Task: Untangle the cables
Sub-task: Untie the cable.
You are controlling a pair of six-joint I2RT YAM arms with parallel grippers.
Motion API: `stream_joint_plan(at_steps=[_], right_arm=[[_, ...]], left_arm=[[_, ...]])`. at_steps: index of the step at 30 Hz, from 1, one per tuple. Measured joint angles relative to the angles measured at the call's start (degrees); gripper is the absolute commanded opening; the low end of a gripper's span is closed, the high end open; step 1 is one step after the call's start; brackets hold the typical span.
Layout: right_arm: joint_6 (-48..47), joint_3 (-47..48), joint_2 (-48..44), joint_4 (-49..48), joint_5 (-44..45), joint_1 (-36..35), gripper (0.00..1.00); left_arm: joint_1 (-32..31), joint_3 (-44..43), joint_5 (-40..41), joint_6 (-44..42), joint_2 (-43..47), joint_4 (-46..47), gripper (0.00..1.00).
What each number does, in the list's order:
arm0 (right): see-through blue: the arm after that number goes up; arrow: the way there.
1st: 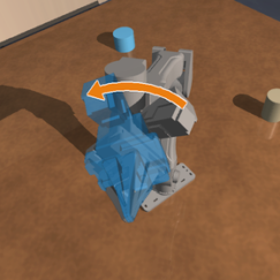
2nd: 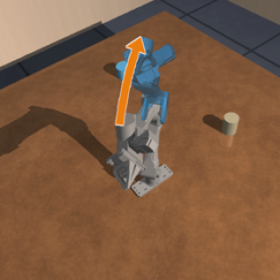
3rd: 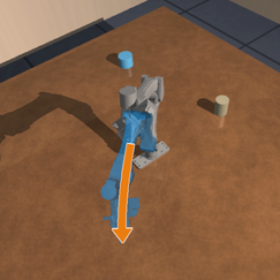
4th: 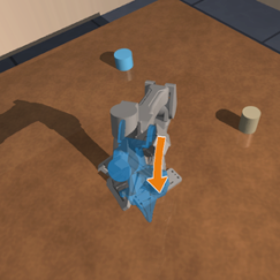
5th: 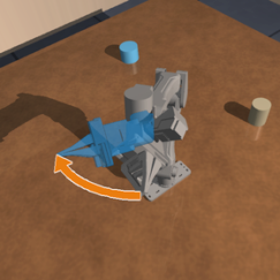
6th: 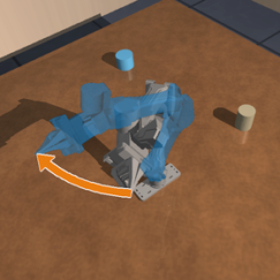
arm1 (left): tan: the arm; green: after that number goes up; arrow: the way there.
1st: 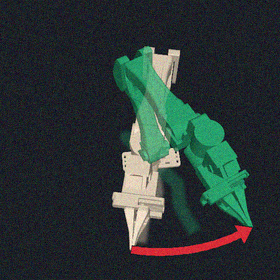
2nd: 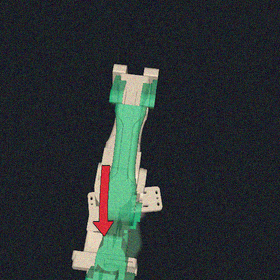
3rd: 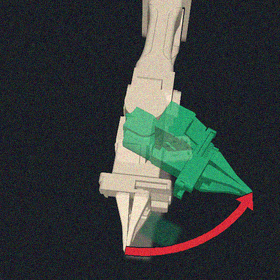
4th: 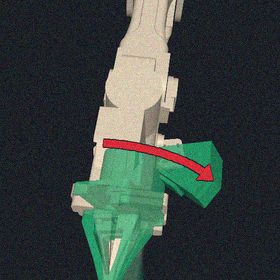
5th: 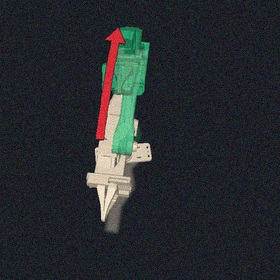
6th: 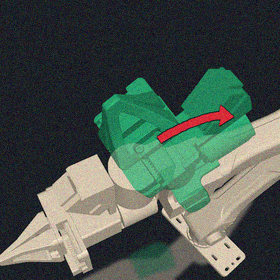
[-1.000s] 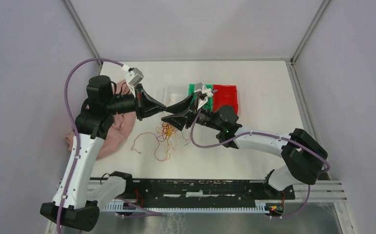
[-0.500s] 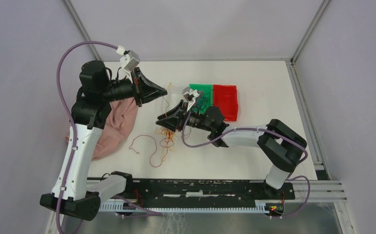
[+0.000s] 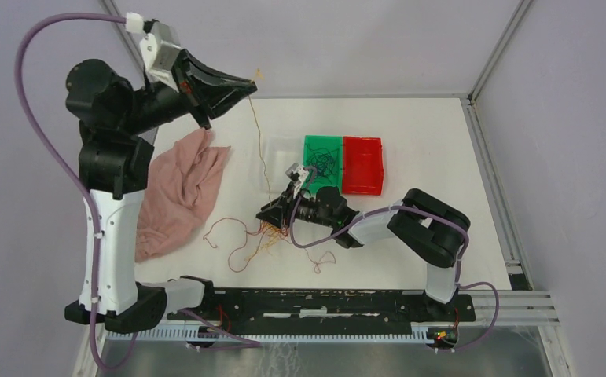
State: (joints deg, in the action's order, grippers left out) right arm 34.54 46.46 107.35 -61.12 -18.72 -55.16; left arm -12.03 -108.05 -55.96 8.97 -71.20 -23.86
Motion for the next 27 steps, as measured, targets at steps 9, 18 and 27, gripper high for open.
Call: stream_joint_plan(at_steps=[9,18,27], right_arm=[[-4.15,-0.26,0.46,4.39,4.46,-2.45,0.47],[-8.13,-1.38,0.50,10.03,8.94,-3.96,0.54],[-9.44,-2.84,-1.88,14.10,13.18,-3.98,0.66]], left_arm=[[-0.07,-11.28,10.95,-3.52,-0.44,10.64,0.03],[-0.07,-17.07,17.44,-16.68,-1.73,26.99,0.03],[-0.11,-19.85,21.90,-24.87,-2.60,38.40,0.03]])
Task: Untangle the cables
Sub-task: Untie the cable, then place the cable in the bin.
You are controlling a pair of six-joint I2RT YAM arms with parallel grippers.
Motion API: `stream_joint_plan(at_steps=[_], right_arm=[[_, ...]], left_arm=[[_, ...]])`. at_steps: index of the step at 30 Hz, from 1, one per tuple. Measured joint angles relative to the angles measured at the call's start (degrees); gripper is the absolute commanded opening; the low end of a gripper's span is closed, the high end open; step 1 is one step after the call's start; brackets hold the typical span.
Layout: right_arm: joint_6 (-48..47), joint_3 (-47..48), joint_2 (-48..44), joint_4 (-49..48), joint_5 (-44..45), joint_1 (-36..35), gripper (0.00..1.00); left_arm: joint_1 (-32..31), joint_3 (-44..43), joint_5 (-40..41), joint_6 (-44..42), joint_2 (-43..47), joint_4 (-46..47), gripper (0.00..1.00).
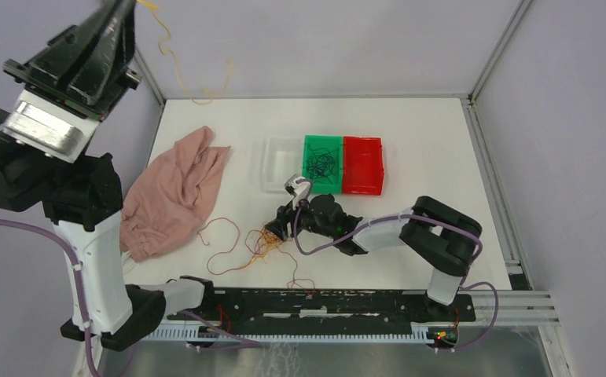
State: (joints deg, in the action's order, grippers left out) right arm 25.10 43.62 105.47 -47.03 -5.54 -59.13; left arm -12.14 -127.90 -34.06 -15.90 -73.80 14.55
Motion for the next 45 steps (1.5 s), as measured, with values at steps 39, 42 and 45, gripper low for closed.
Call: stream_joint_plan(at_steps=[39,42,45], right_arm=[[-4.20,19.85,-15.93,8.22,-11.65,3.65,0.67],[-1.90,19.85,-14.78,5.90,-13.40,2.86,0.45],[-0.59,19.74,-14.53,4.63,-13.70,2.45,0.15]], left_arm=[[0.00,42.23,-20.96,18.88,15.15,-12.02,0.03],[0.00,42.23,-21.49,18.88,15.15,-12.33,0.03],[0.00,42.23,-21.57,18.88,15.15,-12.33,0.03]])
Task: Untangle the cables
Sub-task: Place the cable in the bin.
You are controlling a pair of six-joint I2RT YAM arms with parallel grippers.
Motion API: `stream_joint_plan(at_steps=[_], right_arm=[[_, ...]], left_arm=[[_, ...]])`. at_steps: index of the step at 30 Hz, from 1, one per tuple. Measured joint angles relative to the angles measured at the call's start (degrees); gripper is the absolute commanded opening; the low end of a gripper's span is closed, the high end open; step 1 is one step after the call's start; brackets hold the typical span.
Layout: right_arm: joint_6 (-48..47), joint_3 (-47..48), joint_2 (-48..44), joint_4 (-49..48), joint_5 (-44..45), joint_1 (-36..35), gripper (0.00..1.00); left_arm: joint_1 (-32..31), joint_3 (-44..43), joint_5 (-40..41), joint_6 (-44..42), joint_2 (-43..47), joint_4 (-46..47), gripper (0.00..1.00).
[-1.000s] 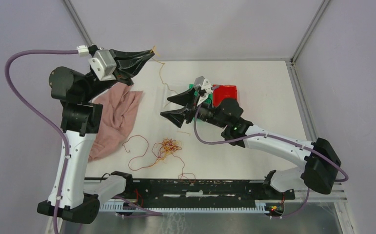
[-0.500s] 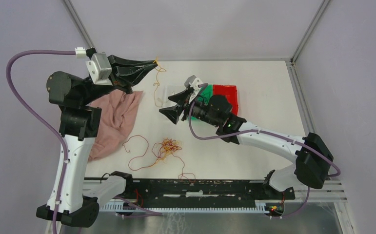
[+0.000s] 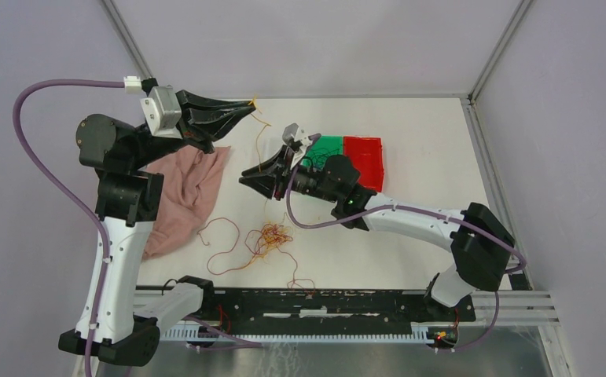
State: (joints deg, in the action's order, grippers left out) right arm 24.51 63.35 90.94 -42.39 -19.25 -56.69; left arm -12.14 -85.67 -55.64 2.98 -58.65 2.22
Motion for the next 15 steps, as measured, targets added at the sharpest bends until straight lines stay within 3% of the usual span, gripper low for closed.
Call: stream_joint_plan(at_steps=[1,4,10,11,13,15], right_arm=[[-0.07,-0.04,0.00,-0.39,0.00,-0.04,0.08],[-0.11,-0.57,-0.50,0.02,1.29,0.11,0.02],[0.04,-4.90,-5.44,3.43,3.23,3.26,0.01],[0.35,-5.62,-6.51,4.00,3.21,4.48,0.01],[0.79,-6.62,-8.41,5.11,3.21,6.99,0.01],[0.83,-7.02,-10.75,7.87,3.15,10.14,0.01]], left_arm=[[0.00,0.00,0.00,0.00,0.00,0.00,0.03],[0.00,0.00,0.00,-0.02,0.07,-0.31,0.03],[0.00,0.66,0.13,-0.11,1.27,-1.68,0.04],[0.00,1.05,0.28,-0.24,1.64,-1.90,0.07],[0.00,2.21,0.79,-1.09,2.40,-2.62,0.30],[0.00,4.92,1.77,-2.73,3.78,-4.00,0.46]])
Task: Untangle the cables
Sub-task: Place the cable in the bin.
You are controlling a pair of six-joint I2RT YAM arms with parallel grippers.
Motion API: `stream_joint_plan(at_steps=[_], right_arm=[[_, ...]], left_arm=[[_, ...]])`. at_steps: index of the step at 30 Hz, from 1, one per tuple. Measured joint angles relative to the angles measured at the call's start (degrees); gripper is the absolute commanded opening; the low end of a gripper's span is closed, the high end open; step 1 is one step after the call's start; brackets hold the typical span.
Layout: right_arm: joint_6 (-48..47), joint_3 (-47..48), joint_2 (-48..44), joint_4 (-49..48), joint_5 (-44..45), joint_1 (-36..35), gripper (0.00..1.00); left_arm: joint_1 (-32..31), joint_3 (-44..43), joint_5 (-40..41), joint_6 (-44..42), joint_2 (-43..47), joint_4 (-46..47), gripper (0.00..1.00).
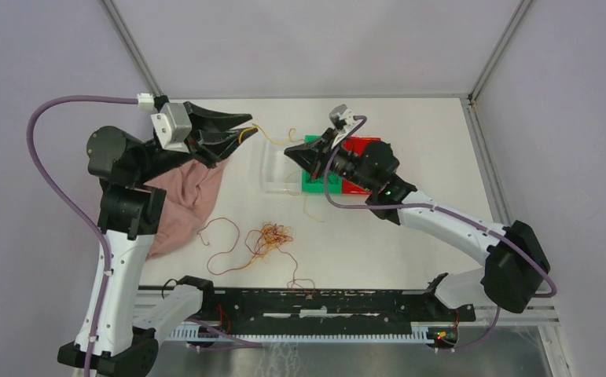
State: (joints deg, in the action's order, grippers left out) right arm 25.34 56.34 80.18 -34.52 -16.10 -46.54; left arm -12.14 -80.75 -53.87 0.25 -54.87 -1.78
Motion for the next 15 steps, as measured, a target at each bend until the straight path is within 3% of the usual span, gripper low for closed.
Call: stream_joint_plan(at_steps=[2,4,15], right_arm=[[-0.61,0.00,-2.16,2.84,-0.13,2.49,0.01],[-2.05,0.17,-4.63,7.67,0.20,4.90,0.01],[-16.04,7.41,-4.66,32.79,15.19,11.82,0.01]], left_arm=[[0.00,3.04,0.48,-2.05,1.25,-2.95,0.65],[0.00,6.21,0.81,-4.85,2.25,-7.32,0.72],[0.00,14.62,4.04,-24.92,2.78,-33.62,0.91]])
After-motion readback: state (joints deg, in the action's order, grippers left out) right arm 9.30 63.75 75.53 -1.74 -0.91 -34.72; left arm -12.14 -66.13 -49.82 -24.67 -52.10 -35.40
